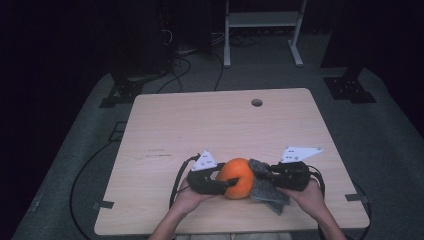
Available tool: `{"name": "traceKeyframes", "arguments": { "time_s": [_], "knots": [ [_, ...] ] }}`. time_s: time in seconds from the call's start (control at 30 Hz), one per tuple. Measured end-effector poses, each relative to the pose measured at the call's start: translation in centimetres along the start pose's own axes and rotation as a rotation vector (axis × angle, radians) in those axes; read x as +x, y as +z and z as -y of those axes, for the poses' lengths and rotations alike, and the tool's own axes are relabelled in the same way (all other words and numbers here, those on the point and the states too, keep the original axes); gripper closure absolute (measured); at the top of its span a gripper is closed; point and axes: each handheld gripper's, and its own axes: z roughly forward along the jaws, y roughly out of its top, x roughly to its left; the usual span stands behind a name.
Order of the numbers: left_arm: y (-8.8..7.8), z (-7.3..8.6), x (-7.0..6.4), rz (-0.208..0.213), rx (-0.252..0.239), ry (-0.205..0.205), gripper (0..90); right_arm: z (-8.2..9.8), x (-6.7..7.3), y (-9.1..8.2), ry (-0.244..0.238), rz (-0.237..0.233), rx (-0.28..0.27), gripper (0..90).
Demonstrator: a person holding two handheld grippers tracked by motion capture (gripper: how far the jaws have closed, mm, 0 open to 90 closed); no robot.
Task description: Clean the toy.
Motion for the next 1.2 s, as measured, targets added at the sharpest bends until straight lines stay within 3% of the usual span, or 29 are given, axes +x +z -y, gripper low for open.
{"name": "traceKeyframes", "arguments": {
  "time_s": [0.07,0.13,0.27,0.33,0.4,0.43,0.5,0.57,0.63,0.67,0.77,0.87,0.93,1.03,1.1,1.17,1.2],
  "knots": [
    [0.2,-0.1,-0.1,-0.006,-0.004,-0.007,33.8,-0.8,1.1,-0.1,-0.041,-0.031,-0.022,75.9],
    [0.3,-0.1,-0.2,-0.003,0.000,0.003,33.7,-1.0,1.6,0.4,-0.074,-0.014,0.001,75.8],
    [0.2,0.1,-0.1,0.025,0.001,-0.002,32.9,0.1,-0.2,0.7,-0.012,0.019,0.031,75.9],
    [0.2,0.0,-0.1,0.044,0.005,0.016,31.8,0.2,-0.4,0.3,-0.017,0.096,0.056,75.8],
    [0.1,0.0,-0.2,0.055,0.007,0.034,29.0,0.2,-0.5,-0.2,0.011,0.049,0.007,75.8],
    [0.1,-0.1,-0.2,0.057,0.003,0.042,25.7,0.0,-0.3,-0.3,-0.002,0.043,0.000,75.8],
    [0.0,-0.2,0.0,0.059,0.000,0.060,18.7,0.0,-0.1,-0.1,-0.023,0.054,0.016,75.7],
    [0.3,-0.1,0.1,0.078,0.011,0.055,15.7,0.3,-0.5,0.3,-0.008,0.042,0.022,75.6],
    [0.6,0.1,-0.2,0.056,0.023,0.098,18.5,0.2,-0.5,0.3,-0.006,0.037,0.026,75.6],
    [0.6,0.2,-0.3,0.047,0.015,0.100,22.8,0.0,-0.3,0.2,-0.012,0.031,0.021,75.6],
    [0.9,0.1,-0.5,0.012,-0.004,0.073,30.3,-0.9,1.2,-0.2,-0.051,-0.048,-0.033,75.6],
    [0.7,-0.1,-1.1,0.021,0.017,0.120,33.0,-1.4,2.2,0.5,-0.114,0.000,0.008,75.7],
    [0.5,0.0,-1.0,0.046,0.021,0.118,32.7,-0.9,1.2,0.5,-0.066,0.003,0.003,75.8],
    [0.4,0.0,-0.7,0.117,0.025,0.125,26.1,-0.2,-0.2,-0.1,-0.013,0.033,0.003,75.7],
    [0.6,0.0,-0.9,0.092,0.024,0.140,24.8,0.1,-0.4,-0.3,0.008,0.023,-0.001,75.6],
    [0.9,0.0,-1.4,0.033,0.020,0.171,27.4,0.0,-0.3,-0.2,-0.008,0.033,0.005,75.6],
    [0.9,0.0,-1.5,0.016,0.018,0.168,30.3,-0.1,-0.1,-0.2,-0.022,0.039,0.009,75.8]
  ]
}}
